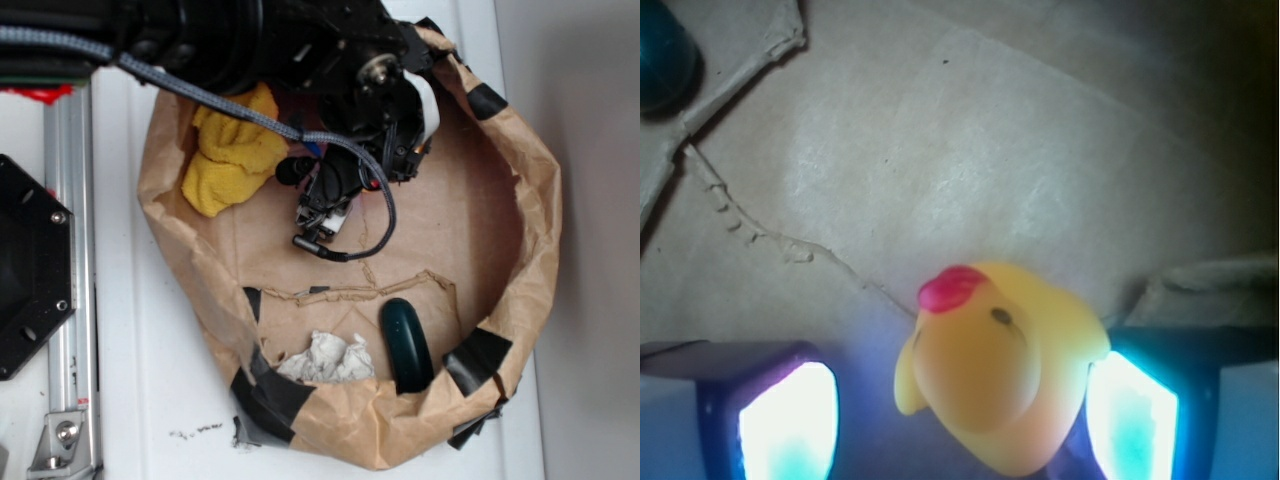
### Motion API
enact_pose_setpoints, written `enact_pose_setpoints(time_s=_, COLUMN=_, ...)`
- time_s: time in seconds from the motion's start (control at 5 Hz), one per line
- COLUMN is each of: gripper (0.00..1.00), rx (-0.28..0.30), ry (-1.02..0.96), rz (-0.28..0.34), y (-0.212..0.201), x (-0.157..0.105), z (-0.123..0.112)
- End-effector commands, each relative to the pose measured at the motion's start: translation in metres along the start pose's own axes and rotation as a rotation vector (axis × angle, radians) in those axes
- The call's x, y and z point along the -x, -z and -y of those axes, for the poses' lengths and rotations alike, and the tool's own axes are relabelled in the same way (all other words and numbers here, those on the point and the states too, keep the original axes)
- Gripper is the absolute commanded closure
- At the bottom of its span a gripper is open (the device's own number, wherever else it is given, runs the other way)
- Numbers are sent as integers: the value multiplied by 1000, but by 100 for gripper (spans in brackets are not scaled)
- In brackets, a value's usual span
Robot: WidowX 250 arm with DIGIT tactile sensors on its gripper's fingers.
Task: Grab the yellow duck.
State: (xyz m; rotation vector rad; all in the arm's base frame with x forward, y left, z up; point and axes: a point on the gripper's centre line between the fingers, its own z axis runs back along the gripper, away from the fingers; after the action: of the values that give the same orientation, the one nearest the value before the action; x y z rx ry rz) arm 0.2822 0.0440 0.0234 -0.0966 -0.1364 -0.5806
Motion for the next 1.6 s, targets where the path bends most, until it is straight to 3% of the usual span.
enact_pose_setpoints(time_s=0.0, gripper=100, rx=-51, ry=52, rz=34, y=-10, x=-8, z=6)
enact_pose_setpoints(time_s=0.6, gripper=100, rx=-47, ry=52, rz=29, y=-9, x=-7, z=6)
enact_pose_setpoints(time_s=0.8, gripper=100, rx=-75, ry=23, rz=49, y=-41, x=-7, z=17)
enact_pose_setpoints(time_s=1.0, gripper=100, rx=-119, ry=-27, rz=125, y=-89, x=-16, z=36)
enact_pose_setpoints(time_s=1.2, gripper=100, rx=-126, ry=-117, rz=129, y=-138, x=-26, z=38)
enact_pose_setpoints(time_s=1.4, gripper=100, rx=-52, ry=-245, rz=42, y=-145, x=-36, z=31)
